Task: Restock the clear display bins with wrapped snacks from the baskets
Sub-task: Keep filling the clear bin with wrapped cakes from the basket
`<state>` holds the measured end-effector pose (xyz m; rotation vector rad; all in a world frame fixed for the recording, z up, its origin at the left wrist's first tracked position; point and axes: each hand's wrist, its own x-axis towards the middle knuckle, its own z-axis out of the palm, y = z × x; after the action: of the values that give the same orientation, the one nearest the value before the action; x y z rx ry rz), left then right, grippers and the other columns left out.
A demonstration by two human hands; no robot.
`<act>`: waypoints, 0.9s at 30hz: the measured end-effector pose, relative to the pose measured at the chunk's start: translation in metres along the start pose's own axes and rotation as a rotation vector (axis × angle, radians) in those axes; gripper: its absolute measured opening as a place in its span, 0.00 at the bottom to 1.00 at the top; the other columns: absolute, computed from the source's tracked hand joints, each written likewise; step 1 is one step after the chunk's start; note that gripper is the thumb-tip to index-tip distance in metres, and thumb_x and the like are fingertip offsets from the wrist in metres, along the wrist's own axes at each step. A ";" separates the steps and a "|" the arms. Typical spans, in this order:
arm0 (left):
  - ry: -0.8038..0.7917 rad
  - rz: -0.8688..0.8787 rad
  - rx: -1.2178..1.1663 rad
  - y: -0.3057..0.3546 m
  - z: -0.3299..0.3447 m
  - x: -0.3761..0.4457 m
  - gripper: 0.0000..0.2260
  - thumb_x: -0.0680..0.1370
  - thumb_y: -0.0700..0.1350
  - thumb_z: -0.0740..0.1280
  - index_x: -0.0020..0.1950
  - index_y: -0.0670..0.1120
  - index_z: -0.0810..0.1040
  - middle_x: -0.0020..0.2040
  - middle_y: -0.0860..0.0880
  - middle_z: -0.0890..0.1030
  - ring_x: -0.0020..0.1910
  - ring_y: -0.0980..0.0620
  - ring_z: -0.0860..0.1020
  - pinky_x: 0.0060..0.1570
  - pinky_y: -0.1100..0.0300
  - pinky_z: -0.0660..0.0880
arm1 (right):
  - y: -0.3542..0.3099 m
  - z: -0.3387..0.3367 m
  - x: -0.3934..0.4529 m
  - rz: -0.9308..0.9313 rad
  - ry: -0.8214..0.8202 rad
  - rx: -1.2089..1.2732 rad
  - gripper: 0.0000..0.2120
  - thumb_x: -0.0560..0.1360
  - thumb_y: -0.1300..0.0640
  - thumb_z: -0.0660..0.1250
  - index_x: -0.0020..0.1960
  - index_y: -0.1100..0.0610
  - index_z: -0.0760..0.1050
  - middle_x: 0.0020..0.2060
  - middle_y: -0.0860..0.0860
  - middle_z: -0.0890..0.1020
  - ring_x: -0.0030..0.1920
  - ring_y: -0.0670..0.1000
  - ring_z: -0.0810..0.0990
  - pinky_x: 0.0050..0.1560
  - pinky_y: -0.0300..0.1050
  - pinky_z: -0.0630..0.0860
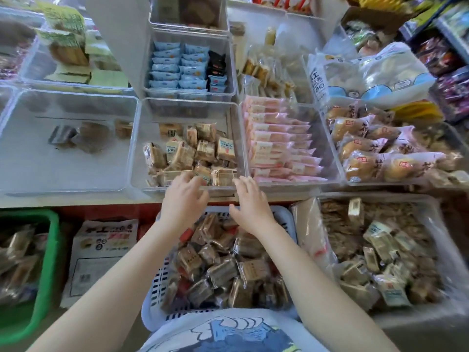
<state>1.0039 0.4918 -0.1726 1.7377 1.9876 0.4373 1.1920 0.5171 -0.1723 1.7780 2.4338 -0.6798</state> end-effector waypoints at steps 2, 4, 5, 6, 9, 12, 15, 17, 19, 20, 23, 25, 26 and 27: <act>-0.145 0.016 -0.049 0.027 0.010 -0.019 0.11 0.81 0.49 0.62 0.59 0.48 0.79 0.59 0.48 0.76 0.57 0.47 0.75 0.53 0.52 0.74 | 0.016 -0.005 -0.025 0.007 0.150 0.149 0.26 0.79 0.54 0.63 0.76 0.56 0.63 0.74 0.54 0.66 0.75 0.55 0.61 0.73 0.55 0.63; -0.287 0.035 -0.034 0.052 0.025 -0.033 0.10 0.82 0.51 0.62 0.59 0.51 0.79 0.57 0.51 0.75 0.51 0.50 0.77 0.49 0.53 0.76 | 0.044 -0.004 -0.058 0.060 0.219 0.234 0.21 0.78 0.56 0.64 0.70 0.57 0.71 0.66 0.54 0.73 0.67 0.56 0.70 0.68 0.56 0.68; -0.342 0.058 -0.003 0.064 0.035 -0.039 0.10 0.82 0.51 0.61 0.59 0.51 0.78 0.56 0.51 0.76 0.51 0.50 0.77 0.49 0.54 0.75 | 0.064 -0.002 -0.073 0.105 0.224 0.261 0.19 0.78 0.56 0.64 0.68 0.57 0.73 0.64 0.54 0.75 0.64 0.56 0.73 0.65 0.57 0.70; -0.396 0.079 0.029 0.077 0.046 -0.043 0.10 0.82 0.52 0.61 0.60 0.51 0.78 0.56 0.51 0.77 0.52 0.50 0.77 0.50 0.54 0.75 | 0.085 0.000 -0.088 0.159 0.218 0.270 0.17 0.78 0.56 0.64 0.66 0.57 0.75 0.62 0.55 0.76 0.63 0.57 0.74 0.63 0.57 0.71; -0.532 0.141 0.067 0.118 0.085 -0.055 0.10 0.82 0.52 0.61 0.59 0.50 0.78 0.56 0.51 0.78 0.54 0.50 0.77 0.52 0.54 0.76 | 0.153 0.001 -0.131 0.338 0.192 0.224 0.14 0.80 0.56 0.62 0.63 0.56 0.75 0.61 0.54 0.76 0.61 0.57 0.74 0.60 0.54 0.72; -0.587 0.205 0.060 0.162 0.121 -0.067 0.10 0.82 0.51 0.62 0.61 0.54 0.79 0.57 0.53 0.75 0.54 0.52 0.77 0.52 0.60 0.73 | 0.216 0.004 -0.170 0.493 0.248 0.152 0.10 0.78 0.59 0.63 0.57 0.58 0.77 0.55 0.57 0.77 0.57 0.60 0.74 0.56 0.53 0.73; -0.634 0.236 0.039 0.195 0.149 -0.077 0.11 0.82 0.49 0.63 0.62 0.54 0.79 0.59 0.54 0.73 0.56 0.53 0.77 0.53 0.61 0.72 | 0.264 0.010 -0.201 0.586 0.184 0.107 0.14 0.77 0.61 0.62 0.61 0.56 0.76 0.60 0.56 0.76 0.63 0.59 0.72 0.60 0.52 0.71; -0.650 0.242 0.059 0.211 0.162 -0.081 0.12 0.82 0.48 0.63 0.64 0.52 0.79 0.61 0.53 0.74 0.58 0.53 0.76 0.57 0.59 0.73 | 0.285 0.016 -0.215 0.594 0.075 0.125 0.21 0.78 0.61 0.60 0.70 0.53 0.71 0.71 0.54 0.70 0.71 0.57 0.66 0.70 0.52 0.65; -0.626 0.247 0.101 0.225 0.172 -0.085 0.11 0.82 0.47 0.62 0.62 0.49 0.80 0.59 0.51 0.76 0.59 0.52 0.75 0.57 0.59 0.73 | 0.297 0.021 -0.221 0.565 0.022 0.199 0.28 0.78 0.63 0.59 0.77 0.49 0.63 0.78 0.54 0.61 0.77 0.57 0.58 0.76 0.55 0.57; -0.609 0.241 0.116 0.232 0.176 -0.087 0.11 0.82 0.47 0.62 0.62 0.49 0.80 0.59 0.51 0.76 0.59 0.53 0.75 0.57 0.59 0.74 | 0.300 0.022 -0.221 0.544 0.006 0.228 0.31 0.78 0.64 0.58 0.79 0.47 0.58 0.79 0.53 0.58 0.78 0.57 0.56 0.77 0.56 0.54; -0.571 0.170 0.131 0.246 0.184 -0.089 0.13 0.81 0.50 0.63 0.65 0.54 0.76 0.62 0.51 0.73 0.52 0.52 0.78 0.54 0.55 0.78 | 0.307 0.018 -0.215 0.481 -0.061 0.216 0.36 0.76 0.66 0.59 0.80 0.45 0.54 0.78 0.51 0.60 0.77 0.57 0.55 0.76 0.59 0.54; -0.542 0.143 0.126 0.251 0.188 -0.089 0.14 0.81 0.51 0.63 0.67 0.56 0.74 0.63 0.51 0.72 0.47 0.52 0.80 0.49 0.52 0.80 | 0.312 0.008 -0.210 0.444 -0.127 0.127 0.34 0.75 0.66 0.61 0.78 0.48 0.60 0.76 0.51 0.63 0.76 0.58 0.57 0.76 0.60 0.55; -0.532 0.140 0.121 0.253 0.189 -0.089 0.15 0.81 0.52 0.63 0.67 0.55 0.73 0.63 0.51 0.71 0.46 0.51 0.81 0.48 0.51 0.81 | 0.315 0.004 -0.209 0.422 -0.155 0.084 0.33 0.74 0.66 0.62 0.77 0.49 0.62 0.75 0.52 0.64 0.76 0.58 0.57 0.76 0.60 0.55; -0.524 0.142 0.117 0.255 0.189 -0.088 0.15 0.81 0.52 0.63 0.67 0.55 0.73 0.64 0.51 0.71 0.46 0.51 0.81 0.48 0.50 0.81 | 0.317 0.000 -0.209 0.403 -0.174 0.051 0.33 0.74 0.67 0.63 0.76 0.50 0.64 0.74 0.52 0.65 0.76 0.58 0.57 0.76 0.61 0.55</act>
<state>1.3277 0.4313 -0.1877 1.8361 1.5467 -0.0934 1.5530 0.4070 -0.2116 2.0434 1.8827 -0.8144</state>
